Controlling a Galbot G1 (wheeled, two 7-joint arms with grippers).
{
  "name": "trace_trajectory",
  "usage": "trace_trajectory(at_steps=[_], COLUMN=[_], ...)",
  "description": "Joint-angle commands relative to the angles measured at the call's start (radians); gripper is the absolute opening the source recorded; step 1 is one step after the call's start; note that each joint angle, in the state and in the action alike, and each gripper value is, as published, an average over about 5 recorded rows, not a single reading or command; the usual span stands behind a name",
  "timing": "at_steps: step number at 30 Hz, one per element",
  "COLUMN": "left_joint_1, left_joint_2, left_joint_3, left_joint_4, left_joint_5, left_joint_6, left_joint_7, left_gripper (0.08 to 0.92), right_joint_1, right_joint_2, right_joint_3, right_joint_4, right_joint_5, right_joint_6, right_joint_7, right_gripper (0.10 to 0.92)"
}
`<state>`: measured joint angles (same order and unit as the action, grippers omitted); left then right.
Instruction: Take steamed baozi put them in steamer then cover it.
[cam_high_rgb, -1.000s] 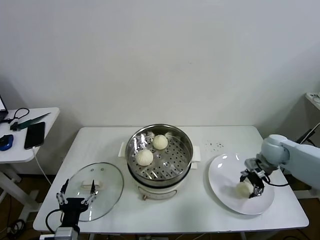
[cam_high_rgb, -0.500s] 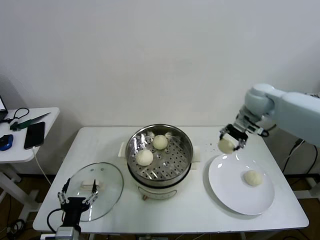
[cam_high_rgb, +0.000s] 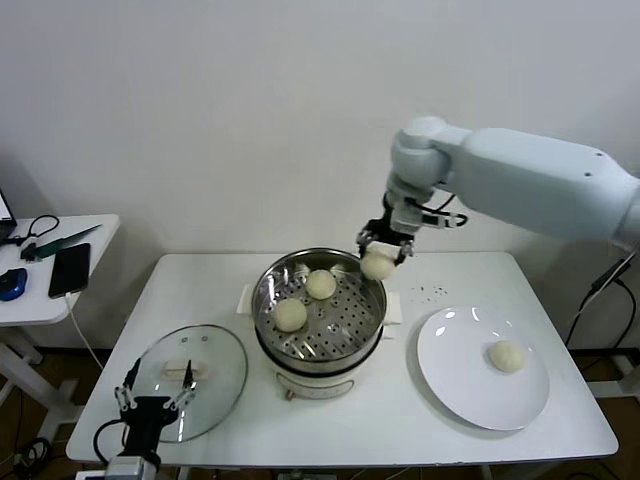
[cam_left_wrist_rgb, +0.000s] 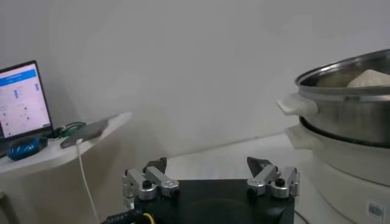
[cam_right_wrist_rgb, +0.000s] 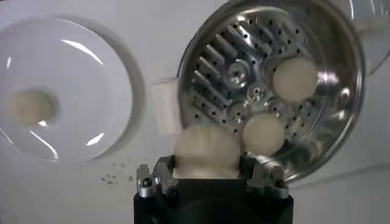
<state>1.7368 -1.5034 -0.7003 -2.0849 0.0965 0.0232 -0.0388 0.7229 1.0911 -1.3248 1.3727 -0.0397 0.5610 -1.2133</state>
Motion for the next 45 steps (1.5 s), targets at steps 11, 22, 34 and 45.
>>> trace_trajectory(at_steps=[11, 22, 34, 45], left_joint_1=[0.018, 0.026, 0.019, 0.005], left_joint_2=[-0.002, -0.002, -0.004, 0.000], left_joint_3=[-0.030, -0.037, -0.030, -0.013], left_joint_4=[0.008, 0.018, 0.024, 0.023], left_joint_5=[-0.025, -0.033, -0.031, -0.019], left_joint_6=[-0.017, -0.025, -0.025, -0.019], left_joint_7=[0.001, -0.001, -0.003, -0.002], left_gripper=[0.823, 0.823, 0.823, 0.823], right_joint_1=[-0.165, -0.198, -0.186, -0.048], right_joint_2=[0.195, 0.205, 0.198, 0.013], right_joint_3=[-0.054, -0.048, 0.010, 0.048], right_joint_4=[0.065, 0.061, 0.022, -0.020], right_joint_5=[-0.131, -0.145, -0.170, -0.070], right_joint_6=[0.085, 0.079, 0.072, -0.020], right_joint_7=[0.013, 0.015, 0.006, 0.043], right_gripper=[0.687, 0.687, 0.820, 0.823])
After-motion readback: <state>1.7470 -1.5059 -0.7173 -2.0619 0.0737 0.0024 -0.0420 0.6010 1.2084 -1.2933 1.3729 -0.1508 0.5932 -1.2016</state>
